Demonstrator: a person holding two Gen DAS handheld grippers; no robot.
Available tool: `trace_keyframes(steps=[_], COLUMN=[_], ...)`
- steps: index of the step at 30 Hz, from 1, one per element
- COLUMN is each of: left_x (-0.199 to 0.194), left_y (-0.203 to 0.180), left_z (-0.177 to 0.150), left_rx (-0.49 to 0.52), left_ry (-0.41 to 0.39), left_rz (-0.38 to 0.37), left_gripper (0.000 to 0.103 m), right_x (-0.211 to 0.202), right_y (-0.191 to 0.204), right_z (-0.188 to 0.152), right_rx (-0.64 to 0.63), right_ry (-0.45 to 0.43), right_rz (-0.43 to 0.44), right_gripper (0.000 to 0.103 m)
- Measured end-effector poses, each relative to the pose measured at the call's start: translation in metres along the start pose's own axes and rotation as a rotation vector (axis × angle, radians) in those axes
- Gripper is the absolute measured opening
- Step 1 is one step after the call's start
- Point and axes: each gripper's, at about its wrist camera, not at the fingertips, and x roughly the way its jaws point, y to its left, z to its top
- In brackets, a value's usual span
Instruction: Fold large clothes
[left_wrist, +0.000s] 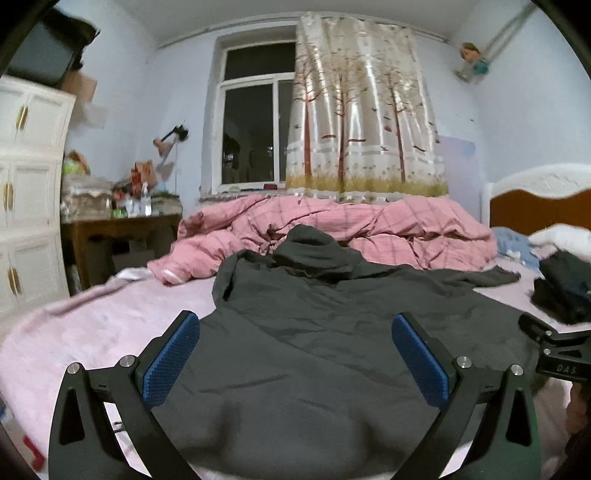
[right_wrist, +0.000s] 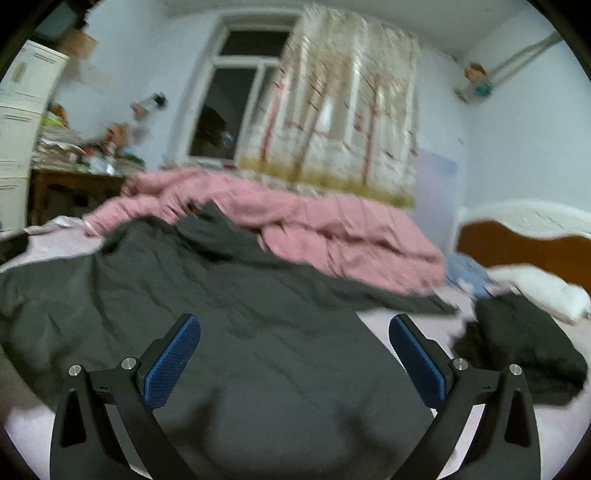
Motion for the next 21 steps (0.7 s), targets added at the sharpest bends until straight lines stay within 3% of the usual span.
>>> trace_keyframes(steps=[4, 11, 17, 21], left_x=[-0.018, -0.025, -0.018, -0.018], left_y=[-0.008, -0.009, 0.004, 0.013], left_z=[-0.005, -0.023, -0.039, -0.048], left_rx=[-0.018, -0.053, -0.096, -0.11], left_ry=[0.043, 0.116, 0.207, 0.237], left_rz=[-0.035, -0.022, -0.005, 0.014], left_gripper=[0.103, 0.103, 0.103, 0.103], right_x=[-0.006, -0.029, -0.033, -0.025], right_y=[-0.022, -0.04, -0.052, -0.073], right_z=[-0.014, -0.029, -0.039, -0.05], right_rx=[0.143, 0.151, 0.167, 0.208], right_ry=[0.145, 0.155, 0.22, 0.274], right_rz=[0.059, -0.011, 0.034, 0.061], right_gripper=[0.102, 0.102, 0.102, 0.091])
